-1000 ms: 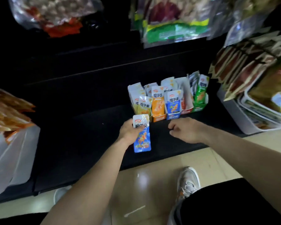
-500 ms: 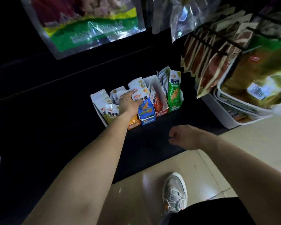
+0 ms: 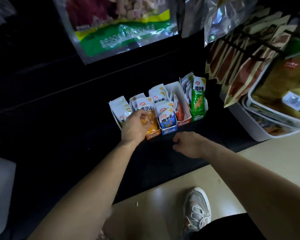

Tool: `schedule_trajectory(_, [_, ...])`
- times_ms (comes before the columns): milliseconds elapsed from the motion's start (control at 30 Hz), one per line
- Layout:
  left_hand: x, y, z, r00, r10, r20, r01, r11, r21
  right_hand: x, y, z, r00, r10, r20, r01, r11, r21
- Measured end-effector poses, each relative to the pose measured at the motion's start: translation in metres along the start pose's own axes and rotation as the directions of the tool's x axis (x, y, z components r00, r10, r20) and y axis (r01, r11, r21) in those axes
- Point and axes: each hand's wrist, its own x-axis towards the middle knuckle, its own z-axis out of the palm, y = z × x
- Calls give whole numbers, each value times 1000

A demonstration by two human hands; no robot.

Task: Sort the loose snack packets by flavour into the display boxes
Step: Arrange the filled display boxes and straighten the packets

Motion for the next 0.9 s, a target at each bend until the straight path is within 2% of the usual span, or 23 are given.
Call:
schedule_trajectory(67, [1, -35, -24, 998, 0, -57, 7, 992, 126, 17, -20, 11, 994, -86, -61, 87, 996, 3])
schedule_trajectory(133, [4, -68, -43, 999, -16, -47, 27, 969, 247, 36, -46, 27, 978, -170, -120, 173, 985, 12])
schedule_trajectory(233, [5, -97, -54, 991, 50, 121, -93, 917, 388, 64, -87, 59, 955, -267, -126, 264, 964, -38])
schedule_trajectory(300, [3, -107, -56, 968, 126, 216, -207, 890, 407, 79, -105, 81, 972, -226, -67, 221, 972, -76])
schedule_trajectory(367, [-1, -110, -61, 964, 114, 241, -198, 910, 364, 84, -112, 97, 983, -174, -64, 164, 977, -133])
schedule_trajectory(467, [-15, -109, -72, 974, 51, 220, -112, 954, 277, 74, -115, 115, 976, -203, -79, 186, 965, -187])
schedule_trajectory(600, [-53, -105, -79, 975, -59, 216, 45, 997, 70, 35, -118, 134, 965, -232, 121, 241, 968, -70])
schedule_trajectory(633, [-63, -105, -79, 974, -86, 211, 78, 996, 46, 23, -117, 138, 963, -251, 101, 257, 965, -53])
schedule_trajectory(667, [-73, -106, -78, 975, -107, 193, 106, 994, 18, 14, -116, 140, 963, -270, 23, 270, 962, -34])
schedule_trajectory(767, [-99, -108, -72, 981, -167, 101, 178, 978, -113, -3, -111, 138, 905, -201, -374, 251, 964, 91])
schedule_trajectory(800, [-105, -108, -71, 979, -189, 73, 198, 969, -148, -3, -109, 136, 883, -150, -444, 238, 960, 149])
schedule_trajectory(900, [-116, -112, -69, 966, -256, 31, 257, 942, -218, 8, -109, 125, 914, -46, -404, 159, 955, 250])
